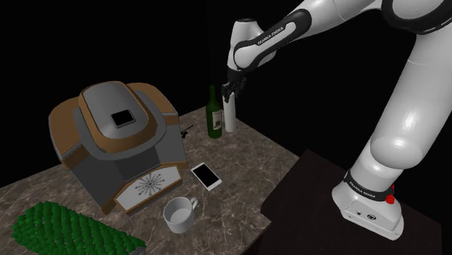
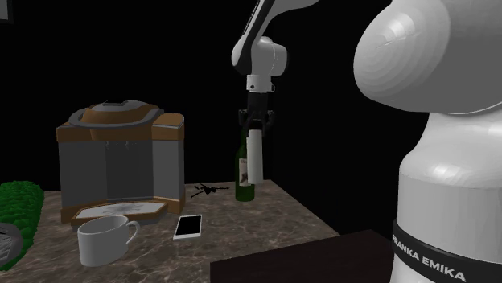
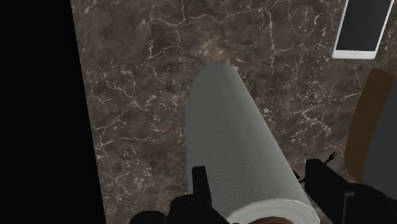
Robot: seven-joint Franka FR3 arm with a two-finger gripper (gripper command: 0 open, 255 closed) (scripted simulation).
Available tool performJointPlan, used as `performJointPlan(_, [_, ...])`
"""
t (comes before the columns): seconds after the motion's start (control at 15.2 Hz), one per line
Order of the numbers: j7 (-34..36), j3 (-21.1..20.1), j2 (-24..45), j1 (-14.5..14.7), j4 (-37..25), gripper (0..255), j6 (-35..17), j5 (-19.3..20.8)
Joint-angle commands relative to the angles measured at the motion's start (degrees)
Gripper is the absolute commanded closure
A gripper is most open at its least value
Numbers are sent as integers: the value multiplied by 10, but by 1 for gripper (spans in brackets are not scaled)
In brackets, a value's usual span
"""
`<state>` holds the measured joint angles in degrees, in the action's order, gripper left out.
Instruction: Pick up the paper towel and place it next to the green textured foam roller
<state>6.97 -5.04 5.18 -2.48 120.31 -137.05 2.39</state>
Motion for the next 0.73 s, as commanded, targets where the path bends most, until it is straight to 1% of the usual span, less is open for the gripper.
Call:
performJointPlan(0.0, [0,-1,-8,1,-7,255,14,-1])
performJointPlan(0.66, [-5,-1,-37,0,-51,255,88,-7])
